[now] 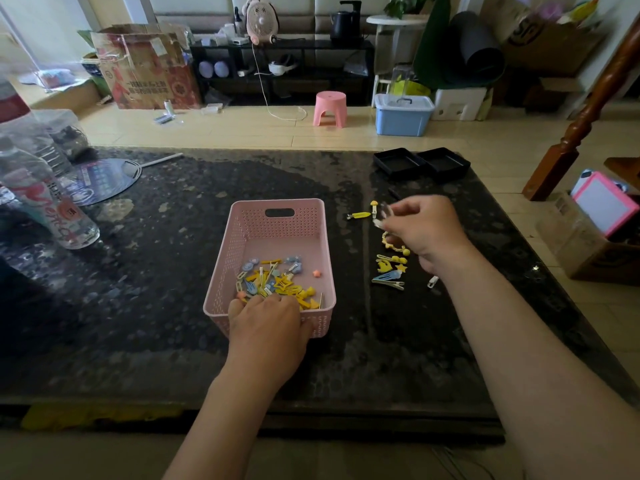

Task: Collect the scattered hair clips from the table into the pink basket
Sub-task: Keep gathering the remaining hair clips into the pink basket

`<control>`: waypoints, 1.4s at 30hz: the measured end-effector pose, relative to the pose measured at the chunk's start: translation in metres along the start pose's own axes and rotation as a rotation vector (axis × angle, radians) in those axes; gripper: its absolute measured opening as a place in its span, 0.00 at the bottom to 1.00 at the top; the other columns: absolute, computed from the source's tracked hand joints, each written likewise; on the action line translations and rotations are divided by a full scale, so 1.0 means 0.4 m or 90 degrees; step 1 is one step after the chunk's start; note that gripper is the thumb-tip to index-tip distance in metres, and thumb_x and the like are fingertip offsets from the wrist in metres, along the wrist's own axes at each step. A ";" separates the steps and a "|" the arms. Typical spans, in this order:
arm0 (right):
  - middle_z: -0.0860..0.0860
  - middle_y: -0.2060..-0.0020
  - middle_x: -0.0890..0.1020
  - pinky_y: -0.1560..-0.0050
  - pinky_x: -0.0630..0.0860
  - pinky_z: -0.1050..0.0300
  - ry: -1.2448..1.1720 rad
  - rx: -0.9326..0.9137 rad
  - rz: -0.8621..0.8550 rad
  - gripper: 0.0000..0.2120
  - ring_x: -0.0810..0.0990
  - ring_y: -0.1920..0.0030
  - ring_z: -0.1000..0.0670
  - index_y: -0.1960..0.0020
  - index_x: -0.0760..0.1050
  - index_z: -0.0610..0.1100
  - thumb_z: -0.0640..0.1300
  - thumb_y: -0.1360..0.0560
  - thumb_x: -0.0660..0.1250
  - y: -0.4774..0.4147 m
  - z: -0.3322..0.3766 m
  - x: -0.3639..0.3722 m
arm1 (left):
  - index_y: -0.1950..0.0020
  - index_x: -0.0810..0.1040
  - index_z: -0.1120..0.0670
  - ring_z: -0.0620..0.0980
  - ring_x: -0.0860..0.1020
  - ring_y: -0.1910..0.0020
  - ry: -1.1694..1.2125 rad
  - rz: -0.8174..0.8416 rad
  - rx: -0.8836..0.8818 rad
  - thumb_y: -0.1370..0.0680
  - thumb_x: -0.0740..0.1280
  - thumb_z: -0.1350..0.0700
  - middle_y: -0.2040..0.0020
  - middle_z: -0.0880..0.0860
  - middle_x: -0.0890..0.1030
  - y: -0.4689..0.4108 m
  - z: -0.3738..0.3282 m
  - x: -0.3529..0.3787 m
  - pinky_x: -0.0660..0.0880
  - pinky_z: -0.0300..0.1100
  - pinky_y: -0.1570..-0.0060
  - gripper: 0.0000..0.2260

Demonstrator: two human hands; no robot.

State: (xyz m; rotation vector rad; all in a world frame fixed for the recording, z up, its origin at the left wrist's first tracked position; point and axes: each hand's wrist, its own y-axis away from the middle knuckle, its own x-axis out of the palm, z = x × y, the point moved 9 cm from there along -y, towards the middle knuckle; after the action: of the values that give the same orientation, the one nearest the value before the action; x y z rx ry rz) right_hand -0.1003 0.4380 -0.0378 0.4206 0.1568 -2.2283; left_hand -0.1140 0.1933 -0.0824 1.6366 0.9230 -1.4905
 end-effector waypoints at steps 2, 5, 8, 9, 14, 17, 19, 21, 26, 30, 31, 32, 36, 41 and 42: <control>0.47 0.58 0.84 0.54 0.84 0.50 -0.052 -0.060 0.040 0.06 0.85 0.58 0.47 0.55 0.82 0.43 0.34 0.29 0.74 0.030 0.067 0.053 | 0.52 0.70 0.47 0.50 0.74 0.48 0.007 -0.003 -0.001 0.20 0.58 0.39 0.49 0.47 0.78 -0.001 0.001 0.001 0.63 0.50 0.44 0.12; 0.48 0.55 0.85 0.55 0.83 0.55 -0.046 -0.154 0.131 0.15 0.85 0.54 0.49 0.44 0.82 0.42 0.41 0.30 0.77 0.068 0.119 0.143 | 0.54 0.67 0.46 0.50 0.74 0.49 0.008 -0.008 -0.002 0.20 0.59 0.40 0.50 0.47 0.78 -0.001 0.000 -0.003 0.63 0.50 0.46 0.11; 0.47 0.41 0.82 0.42 0.79 0.56 -0.002 -0.173 0.216 0.22 0.82 0.44 0.53 0.33 0.76 0.43 0.45 0.25 0.73 0.074 0.099 0.195 | 0.55 0.66 0.46 0.50 0.74 0.49 0.004 -0.008 0.001 0.20 0.59 0.40 0.50 0.47 0.78 0.003 -0.003 -0.006 0.62 0.50 0.48 0.12; 0.47 0.38 0.81 0.41 0.78 0.56 0.023 -0.174 0.204 0.21 0.81 0.43 0.54 0.32 0.75 0.44 0.46 0.24 0.71 0.064 0.085 0.188 | 0.54 0.67 0.46 0.50 0.74 0.48 0.001 -0.009 0.003 0.20 0.59 0.39 0.50 0.47 0.78 0.004 -0.003 -0.008 0.62 0.50 0.48 0.12; 0.46 0.22 0.58 0.26 0.61 0.47 0.435 -0.122 0.151 0.40 0.59 0.23 0.44 0.20 0.53 0.51 0.54 0.25 0.71 -0.009 -0.085 0.114 | 0.54 0.67 0.46 0.50 0.74 0.48 0.001 0.002 0.005 0.20 0.57 0.39 0.50 0.47 0.78 0.002 -0.004 -0.006 0.64 0.50 0.45 0.12; 0.47 0.19 0.43 0.23 0.53 0.41 0.545 -0.023 0.246 0.46 0.43 0.20 0.42 0.20 0.42 0.58 0.60 0.26 0.69 -0.013 -0.232 0.111 | 0.55 0.67 0.46 0.50 0.74 0.49 0.000 0.004 0.001 0.20 0.57 0.39 0.51 0.47 0.77 -0.001 -0.002 -0.004 0.63 0.50 0.45 0.12; 0.47 0.19 0.45 0.23 0.53 0.40 0.597 -0.002 0.289 0.40 0.45 0.21 0.40 0.20 0.47 0.60 0.61 0.24 0.66 -0.007 -0.277 0.114 | 0.55 0.68 0.46 0.50 0.74 0.49 0.002 0.008 -0.001 0.20 0.57 0.39 0.52 0.46 0.77 -0.003 -0.002 -0.003 0.64 0.50 0.45 0.12; 0.46 0.21 0.57 0.25 0.60 0.43 0.616 -0.018 0.278 0.30 0.55 0.22 0.39 0.23 0.59 0.58 0.58 0.22 0.64 -0.007 -0.266 0.107 | 0.55 0.68 0.46 0.50 0.74 0.49 0.005 0.015 -0.004 0.20 0.57 0.39 0.52 0.46 0.77 -0.003 0.000 -0.001 0.64 0.50 0.44 0.12; 0.47 0.42 0.76 0.43 0.73 0.51 0.629 -0.095 0.199 0.14 0.74 0.38 0.43 0.37 0.79 0.51 0.44 0.21 0.67 -0.002 -0.197 0.099 | 0.54 0.67 0.46 0.50 0.74 0.48 0.006 0.013 -0.007 0.20 0.58 0.39 0.51 0.46 0.77 0.000 0.000 -0.001 0.64 0.50 0.43 0.12; 0.47 0.43 0.80 0.48 0.74 0.53 0.558 -0.058 0.165 0.10 0.78 0.43 0.46 0.42 0.82 0.48 0.41 0.23 0.68 -0.002 -0.192 0.079 | 0.55 0.68 0.46 0.50 0.74 0.48 0.004 0.016 -0.007 0.20 0.58 0.39 0.51 0.47 0.77 0.001 0.000 -0.003 0.64 0.50 0.44 0.12; 0.47 0.44 0.81 0.49 0.75 0.54 0.522 -0.049 0.146 0.10 0.78 0.44 0.46 0.43 0.82 0.47 0.41 0.23 0.68 -0.005 -0.189 0.069 | 0.54 0.67 0.46 0.50 0.74 0.48 0.002 0.018 -0.007 0.20 0.57 0.39 0.50 0.47 0.77 0.001 -0.001 -0.004 0.64 0.50 0.44 0.12; 0.48 0.44 0.82 0.49 0.75 0.54 0.483 -0.042 0.123 0.09 0.79 0.45 0.46 0.44 0.83 0.47 0.43 0.23 0.69 -0.009 -0.183 0.060 | 0.54 0.67 0.46 0.50 0.74 0.47 0.000 0.019 -0.007 0.20 0.57 0.40 0.50 0.47 0.77 0.000 -0.001 -0.003 0.64 0.50 0.44 0.12; 0.49 0.47 0.83 0.49 0.73 0.57 0.348 -0.079 0.047 0.09 0.79 0.48 0.50 0.45 0.83 0.45 0.44 0.24 0.71 -0.018 -0.116 0.044 | 0.52 0.70 0.47 0.50 0.74 0.47 0.001 0.020 -0.003 0.20 0.58 0.39 0.49 0.47 0.78 -0.002 -0.002 -0.001 0.64 0.50 0.43 0.12; 0.52 0.58 0.82 0.52 0.83 0.47 0.148 -0.141 0.042 0.07 0.82 0.55 0.50 0.49 0.84 0.46 0.42 0.27 0.73 0.014 0.014 0.101 | 0.49 0.73 0.48 0.51 0.74 0.46 -0.007 0.006 -0.002 0.20 0.58 0.39 0.48 0.47 0.78 0.001 -0.002 -0.001 0.63 0.50 0.44 0.13; 0.53 0.60 0.82 0.53 0.83 0.45 0.130 -0.169 0.053 0.06 0.82 0.57 0.51 0.50 0.84 0.46 0.42 0.27 0.73 0.029 0.041 0.122 | 0.49 0.73 0.47 0.51 0.74 0.46 -0.008 0.004 -0.002 0.20 0.58 0.39 0.48 0.48 0.78 0.001 -0.002 -0.001 0.63 0.50 0.44 0.13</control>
State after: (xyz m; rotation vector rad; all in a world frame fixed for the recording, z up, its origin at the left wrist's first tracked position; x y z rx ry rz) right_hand -0.1244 0.3909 -0.0392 0.4968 0.5277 -2.0443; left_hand -0.1134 0.1937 -0.0818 1.6251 0.9118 -1.4935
